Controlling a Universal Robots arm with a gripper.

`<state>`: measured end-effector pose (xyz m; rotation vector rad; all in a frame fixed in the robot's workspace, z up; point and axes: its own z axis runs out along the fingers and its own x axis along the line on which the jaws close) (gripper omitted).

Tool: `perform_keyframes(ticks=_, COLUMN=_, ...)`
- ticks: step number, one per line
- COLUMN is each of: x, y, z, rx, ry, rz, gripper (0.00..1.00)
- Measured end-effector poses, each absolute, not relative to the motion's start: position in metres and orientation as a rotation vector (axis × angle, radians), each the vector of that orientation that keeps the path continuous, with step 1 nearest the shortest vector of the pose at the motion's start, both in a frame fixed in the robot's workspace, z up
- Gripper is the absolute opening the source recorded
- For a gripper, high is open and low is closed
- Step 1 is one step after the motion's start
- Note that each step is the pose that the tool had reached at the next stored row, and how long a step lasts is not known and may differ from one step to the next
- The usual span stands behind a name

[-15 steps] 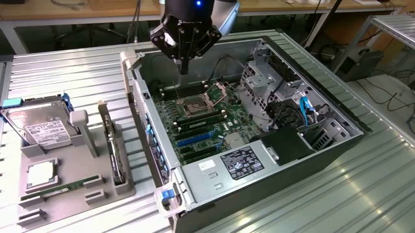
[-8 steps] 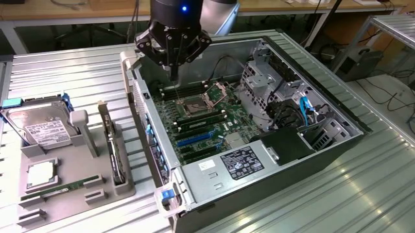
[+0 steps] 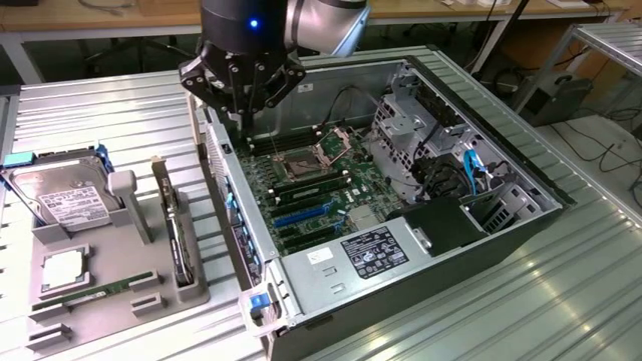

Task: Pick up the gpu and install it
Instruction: 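Reach for the gpu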

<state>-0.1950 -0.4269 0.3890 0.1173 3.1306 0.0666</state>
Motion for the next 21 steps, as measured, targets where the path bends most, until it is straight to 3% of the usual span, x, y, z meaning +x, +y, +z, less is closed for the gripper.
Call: perform_keyframes(ticks=21, x=-0.294, y=-0.445, z=0.365, rx=0.117, ry=3.131, rz=0.062, gripper=0.11)
